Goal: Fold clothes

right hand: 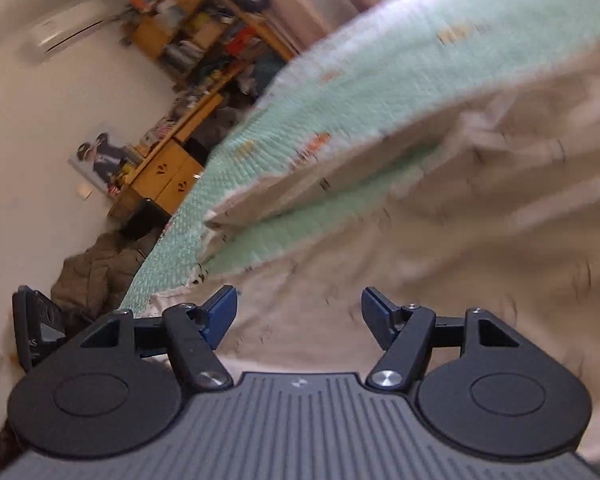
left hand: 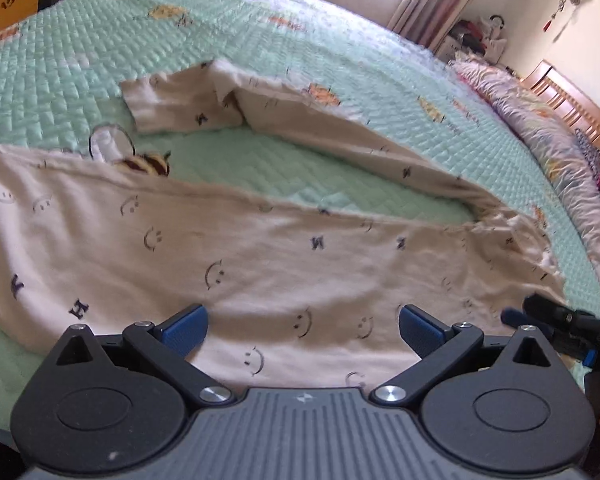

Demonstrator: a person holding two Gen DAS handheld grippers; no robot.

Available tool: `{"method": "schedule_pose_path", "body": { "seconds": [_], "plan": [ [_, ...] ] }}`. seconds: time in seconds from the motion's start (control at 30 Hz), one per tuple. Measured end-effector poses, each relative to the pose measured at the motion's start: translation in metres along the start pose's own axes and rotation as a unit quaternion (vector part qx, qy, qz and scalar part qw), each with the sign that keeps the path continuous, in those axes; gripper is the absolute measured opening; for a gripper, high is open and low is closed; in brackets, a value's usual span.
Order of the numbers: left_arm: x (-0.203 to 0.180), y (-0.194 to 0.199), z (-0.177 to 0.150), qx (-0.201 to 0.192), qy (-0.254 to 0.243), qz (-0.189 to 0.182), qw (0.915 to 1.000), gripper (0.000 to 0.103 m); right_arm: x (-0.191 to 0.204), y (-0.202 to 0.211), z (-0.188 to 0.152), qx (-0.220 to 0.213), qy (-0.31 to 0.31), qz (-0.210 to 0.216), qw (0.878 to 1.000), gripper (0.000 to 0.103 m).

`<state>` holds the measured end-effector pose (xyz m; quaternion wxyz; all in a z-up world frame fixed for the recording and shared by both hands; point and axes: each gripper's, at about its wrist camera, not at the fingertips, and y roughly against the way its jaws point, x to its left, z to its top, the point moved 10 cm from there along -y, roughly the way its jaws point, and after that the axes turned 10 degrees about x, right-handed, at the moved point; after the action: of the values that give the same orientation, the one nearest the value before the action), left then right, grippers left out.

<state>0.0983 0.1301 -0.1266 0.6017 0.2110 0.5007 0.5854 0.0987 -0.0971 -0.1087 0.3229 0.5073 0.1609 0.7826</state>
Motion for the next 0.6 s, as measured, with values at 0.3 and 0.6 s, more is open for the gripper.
{"method": "schedule_pose_path", "body": {
  "seconds": [0.3, 0.6],
  "plan": [
    [-0.001, -0.006, -0.007, 0.0, -0.022, 0.014, 0.9997, 0.102, -0.031, 0.041, -0.027, -0.016, -0.106, 0.008, 0.994, 0.071],
    [0.001, -0.005, -0.008, -0.003, -0.027, -0.001, 0.9996, 0.102, -0.003, 0.037, -0.011, -0.04, 0.044, -0.135, 0.989, 0.085]
  ]
}}
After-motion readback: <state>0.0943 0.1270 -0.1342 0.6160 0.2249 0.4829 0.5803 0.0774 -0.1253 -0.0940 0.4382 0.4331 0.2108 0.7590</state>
